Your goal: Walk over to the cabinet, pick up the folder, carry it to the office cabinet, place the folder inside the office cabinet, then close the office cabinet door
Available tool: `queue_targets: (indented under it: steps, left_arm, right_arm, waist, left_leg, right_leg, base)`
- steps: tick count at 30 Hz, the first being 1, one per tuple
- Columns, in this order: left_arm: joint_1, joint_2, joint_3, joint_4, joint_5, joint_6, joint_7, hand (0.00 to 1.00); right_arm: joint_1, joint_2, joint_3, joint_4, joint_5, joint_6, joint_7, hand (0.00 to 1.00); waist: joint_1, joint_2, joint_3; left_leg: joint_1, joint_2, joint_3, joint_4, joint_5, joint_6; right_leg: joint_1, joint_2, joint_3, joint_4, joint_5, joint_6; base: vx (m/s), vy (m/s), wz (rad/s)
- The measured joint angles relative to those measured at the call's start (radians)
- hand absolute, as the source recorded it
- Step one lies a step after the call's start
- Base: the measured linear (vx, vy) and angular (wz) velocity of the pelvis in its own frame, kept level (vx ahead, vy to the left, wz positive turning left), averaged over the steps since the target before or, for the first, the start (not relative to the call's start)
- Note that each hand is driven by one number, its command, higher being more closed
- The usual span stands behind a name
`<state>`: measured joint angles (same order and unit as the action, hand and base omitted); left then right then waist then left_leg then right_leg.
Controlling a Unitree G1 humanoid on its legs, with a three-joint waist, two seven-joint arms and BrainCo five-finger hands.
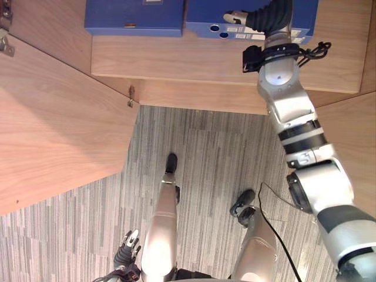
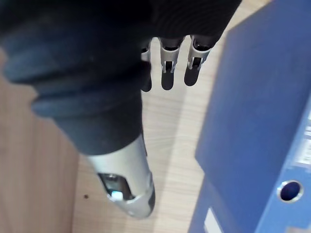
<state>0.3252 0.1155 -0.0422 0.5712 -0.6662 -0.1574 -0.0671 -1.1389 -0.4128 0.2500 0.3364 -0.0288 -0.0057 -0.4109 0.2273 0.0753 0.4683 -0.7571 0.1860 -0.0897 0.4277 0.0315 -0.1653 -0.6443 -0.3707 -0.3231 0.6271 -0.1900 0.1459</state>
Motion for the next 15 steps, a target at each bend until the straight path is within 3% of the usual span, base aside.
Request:
queue_targets:
  steps: [5, 8, 11, 15]
  left_arm:
    - [0.015, 0.02, -0.024, -0.013, 0.001, 0.002, -0.011, 0.0]
    - [0.022, 0.047, -0.061, -0.012, 0.002, 0.004, -0.033, 0.0]
    - [0.031, 0.059, -0.087, -0.007, 0.003, 0.013, -0.051, 0.0]
    - [0.029, 0.062, -0.099, 0.027, 0.029, 0.014, -0.059, 0.0]
  right_arm:
    - [0.158, 0.028, 0.044, -0.148, -0.373, 0.023, -0.029, 0.0]
    - [0.242, 0.025, 0.111, -0.146, -0.484, 0.021, -0.019, 0.0]
    - [0.34, 0.037, 0.187, -0.084, -0.545, 0.009, 0.016, 0.0]
    - [0.501, 0.091, 0.223, 0.015, -0.541, 0.005, 0.071, 0.0]
  waist:
    - [-0.015, 0.0, 0.0]
    - [-0.02, 0.0, 0.0]
    - [-0.026, -0.001, 0.0]
    - [-0.036, -0.004, -0.001]
  left_leg:
    - [0.01, 0.002, 0.007, -0.005, 0.0, 0.0]
    - [0.017, 0.011, 0.011, -0.005, 0.0, 0.0]
    - [0.052, 0.017, 0.017, -0.004, -0.006, 0.001]
    - [0.107, 0.031, 0.02, -0.001, -0.018, -0.003]
  right_leg:
    - [0.007, 0.005, 0.003, -0.013, 0.004, 0.001]
    - [0.012, 0.019, 0.01, -0.024, 0.013, -0.002]
    - [0.049, 0.035, 0.017, -0.044, 0.022, -0.001]
    - [0.116, 0.058, 0.019, -0.076, 0.033, -0.001]
  base:
    - [0.02, 0.012, -0.02]
    - [0.01, 0.023, -0.12]
    - [-0.01, 0.026, -0.13]
    - [0.0, 0.015, -0.1]
